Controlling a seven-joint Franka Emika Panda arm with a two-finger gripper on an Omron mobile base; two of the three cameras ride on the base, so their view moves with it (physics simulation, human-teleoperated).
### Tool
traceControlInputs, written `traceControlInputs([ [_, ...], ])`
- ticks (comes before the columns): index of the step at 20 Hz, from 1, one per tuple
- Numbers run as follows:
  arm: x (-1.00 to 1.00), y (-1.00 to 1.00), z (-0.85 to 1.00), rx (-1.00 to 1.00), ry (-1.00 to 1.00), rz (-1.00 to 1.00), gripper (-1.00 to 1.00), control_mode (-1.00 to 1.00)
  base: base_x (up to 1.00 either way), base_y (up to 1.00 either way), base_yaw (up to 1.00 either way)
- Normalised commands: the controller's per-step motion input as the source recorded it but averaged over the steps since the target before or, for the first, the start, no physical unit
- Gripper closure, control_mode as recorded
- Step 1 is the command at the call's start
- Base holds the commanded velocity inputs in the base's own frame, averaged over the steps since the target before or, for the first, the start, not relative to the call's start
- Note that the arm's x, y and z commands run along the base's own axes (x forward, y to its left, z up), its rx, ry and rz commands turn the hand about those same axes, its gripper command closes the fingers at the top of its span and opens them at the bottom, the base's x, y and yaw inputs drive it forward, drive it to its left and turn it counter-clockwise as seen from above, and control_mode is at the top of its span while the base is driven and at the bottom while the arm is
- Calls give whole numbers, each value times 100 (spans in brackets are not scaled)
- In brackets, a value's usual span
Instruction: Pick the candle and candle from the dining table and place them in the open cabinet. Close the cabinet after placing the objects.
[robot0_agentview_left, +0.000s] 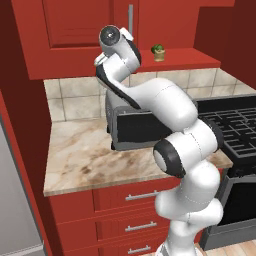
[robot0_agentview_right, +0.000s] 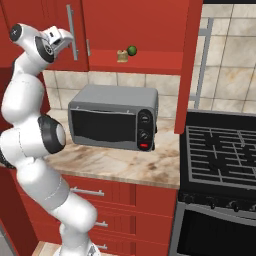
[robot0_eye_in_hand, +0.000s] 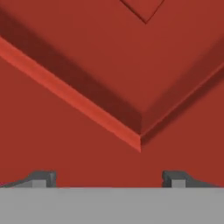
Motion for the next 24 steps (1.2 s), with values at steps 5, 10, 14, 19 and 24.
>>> traceControlInputs([
  [5,82,-30,-2,10,-15,0,-100,-100,0,0,0],
  [10,56,-21,-36,8,-6,0,-100,-100,0,0,0],
  [14,0,-12,-87,7,0,0,-100,-100,0,0,0],
  [19,0,-12,-96,7,2,0,-100,-100,0,0,0],
  [24,-34,-20,-52,8,-2,0,-100,-100,0,0,0],
])
